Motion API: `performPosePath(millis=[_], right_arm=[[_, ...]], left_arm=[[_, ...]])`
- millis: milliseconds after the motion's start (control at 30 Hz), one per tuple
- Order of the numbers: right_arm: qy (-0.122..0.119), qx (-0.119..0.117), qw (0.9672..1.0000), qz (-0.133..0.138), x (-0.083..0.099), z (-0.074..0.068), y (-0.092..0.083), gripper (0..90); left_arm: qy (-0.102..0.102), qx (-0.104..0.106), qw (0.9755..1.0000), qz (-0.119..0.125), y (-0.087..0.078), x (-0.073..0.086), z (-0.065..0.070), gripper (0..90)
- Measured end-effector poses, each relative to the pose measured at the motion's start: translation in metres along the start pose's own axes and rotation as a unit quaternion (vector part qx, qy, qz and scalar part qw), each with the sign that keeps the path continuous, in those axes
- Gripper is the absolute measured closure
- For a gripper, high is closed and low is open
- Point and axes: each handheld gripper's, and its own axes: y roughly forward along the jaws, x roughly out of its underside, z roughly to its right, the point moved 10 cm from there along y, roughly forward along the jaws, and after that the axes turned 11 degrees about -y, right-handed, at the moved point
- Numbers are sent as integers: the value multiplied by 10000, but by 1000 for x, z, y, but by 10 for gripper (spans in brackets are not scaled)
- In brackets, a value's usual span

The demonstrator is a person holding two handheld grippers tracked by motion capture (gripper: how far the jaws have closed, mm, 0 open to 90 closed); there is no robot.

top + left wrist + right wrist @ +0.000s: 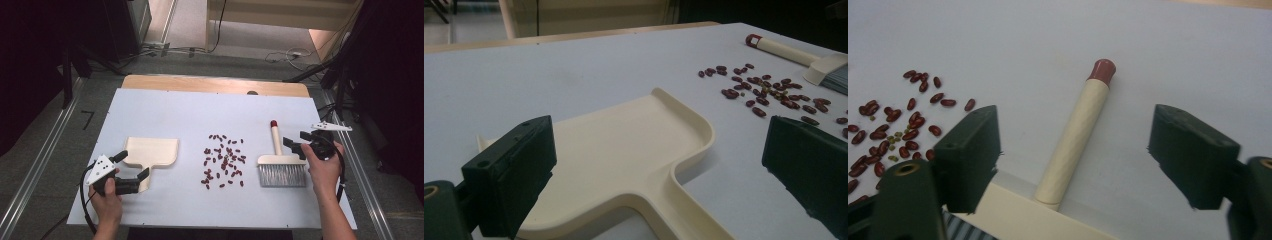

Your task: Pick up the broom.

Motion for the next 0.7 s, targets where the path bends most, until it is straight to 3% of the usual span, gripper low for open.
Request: performPosePath(millis=[67, 100, 133, 233, 300, 433, 467, 533, 633, 667, 700], right_arm=[[75, -38, 9999, -126, -1, 0, 5, 352], [124, 86, 9995, -278, -2, 1, 10, 399], [124, 86, 9995, -278, -2, 1, 10, 399], [8, 369, 9970, -674, 0, 4, 19, 416], [84, 242, 9963, -822, 0, 2, 27, 444], [164, 224, 9959, -862, 0, 0, 34, 484], [342, 106, 9948, -956, 1, -5, 39, 481], [380, 128, 9931, -1098, 3, -5, 42, 480], [515, 304, 9856, -1584, 12, -7, 51, 513], [515, 304, 9856, -1584, 12, -7, 51, 513], [562, 294, 9829, -1728, 15, -8, 52, 529]], left_arm=[[3, 5, 10000, -4, 0, 0, 0, 14], [2, 11, 10000, -2, 0, 0, 0, 14], [4, 11, 10000, -6, 0, 0, 0, 14], [-9, 24, 10000, -7, 1, 0, 0, 14], [-11, 25, 10000, -9, 1, 0, 0, 14], [6, 33, 10000, -22, 1, 0, 0, 14], [11, 24, 10000, -31, 1, 0, 0, 14], [29, 27, 10000, -50, 1, 1, 1, 14], [27, 31, 10000, -50, 1, 1, 1, 14], [25, 33, 10000, -50, 1, 1, 1, 14], [20, 35, 10000, -50, 1, 1, 1, 14]])
